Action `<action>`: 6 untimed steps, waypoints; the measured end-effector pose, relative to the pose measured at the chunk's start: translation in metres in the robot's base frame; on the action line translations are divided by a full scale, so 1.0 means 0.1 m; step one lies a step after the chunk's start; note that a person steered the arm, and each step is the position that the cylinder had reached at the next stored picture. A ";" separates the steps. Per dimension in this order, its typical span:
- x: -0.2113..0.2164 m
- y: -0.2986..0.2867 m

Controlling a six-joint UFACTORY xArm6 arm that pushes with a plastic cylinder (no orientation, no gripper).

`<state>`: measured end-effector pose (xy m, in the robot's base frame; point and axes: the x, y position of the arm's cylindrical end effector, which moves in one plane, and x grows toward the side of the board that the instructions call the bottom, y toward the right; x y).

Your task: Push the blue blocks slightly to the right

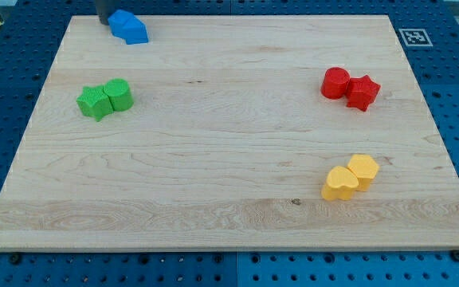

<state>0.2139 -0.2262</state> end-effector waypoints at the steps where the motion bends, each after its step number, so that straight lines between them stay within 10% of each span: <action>1: 0.18 0.05; 6: 0.78 -0.23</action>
